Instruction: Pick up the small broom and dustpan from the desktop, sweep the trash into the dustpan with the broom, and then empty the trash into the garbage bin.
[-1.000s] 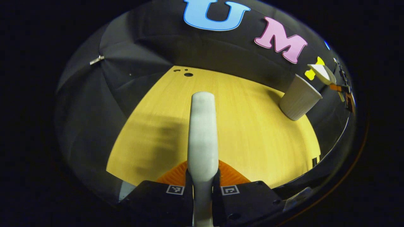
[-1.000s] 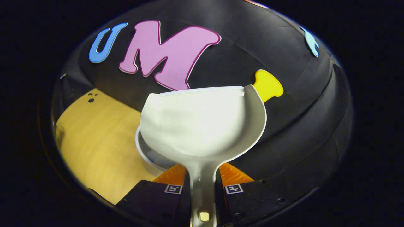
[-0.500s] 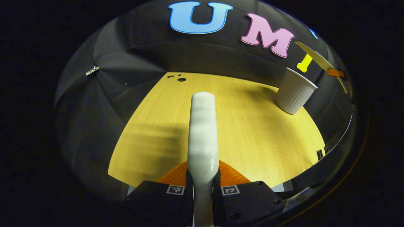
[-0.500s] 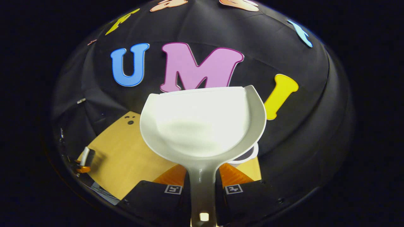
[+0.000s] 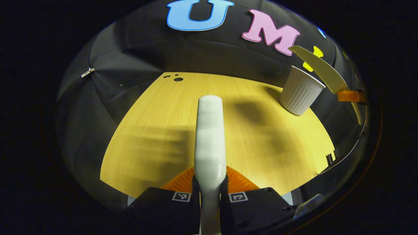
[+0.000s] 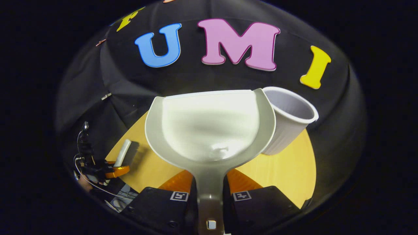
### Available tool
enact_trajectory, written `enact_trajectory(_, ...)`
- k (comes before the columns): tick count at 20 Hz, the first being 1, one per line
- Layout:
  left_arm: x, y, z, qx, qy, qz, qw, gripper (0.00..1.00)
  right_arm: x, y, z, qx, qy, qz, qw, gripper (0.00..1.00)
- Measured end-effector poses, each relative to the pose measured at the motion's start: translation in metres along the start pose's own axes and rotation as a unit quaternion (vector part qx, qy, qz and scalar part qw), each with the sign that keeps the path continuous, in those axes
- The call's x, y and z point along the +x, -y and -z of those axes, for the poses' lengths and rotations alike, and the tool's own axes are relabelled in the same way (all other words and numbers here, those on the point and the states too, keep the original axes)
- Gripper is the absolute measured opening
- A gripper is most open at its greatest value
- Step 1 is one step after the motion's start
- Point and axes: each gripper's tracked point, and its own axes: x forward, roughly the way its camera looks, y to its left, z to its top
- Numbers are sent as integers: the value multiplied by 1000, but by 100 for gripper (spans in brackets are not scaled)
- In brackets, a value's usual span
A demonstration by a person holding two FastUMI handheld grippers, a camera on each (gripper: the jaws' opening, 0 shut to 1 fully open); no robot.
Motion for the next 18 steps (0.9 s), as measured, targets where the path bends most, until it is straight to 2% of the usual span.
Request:
enact_trajectory(3,14,1,3,-3,-16,0,1000,28,25,-19,51,25,-48,-16,998,34)
enact_trajectory(4,20,0,3,-1,-21,-2,1000,28,34,-22,66,32,-62,-18,997,30)
enact_trajectory(6,31,-2,0,5,-31,-8,999,28,51,-23,88,39,-85,-16,995,34)
enact_trajectory(11,60,1,-3,23,-58,-27,998,28,92,-17,126,66,-135,-12,989,34)
enact_trajectory(17,97,6,-8,50,-93,-53,993,30,122,-15,166,83,-189,-18,978,34)
enact_trajectory(18,100,8,-9,54,-98,-58,992,29,125,-13,166,76,-187,-14,979,30)
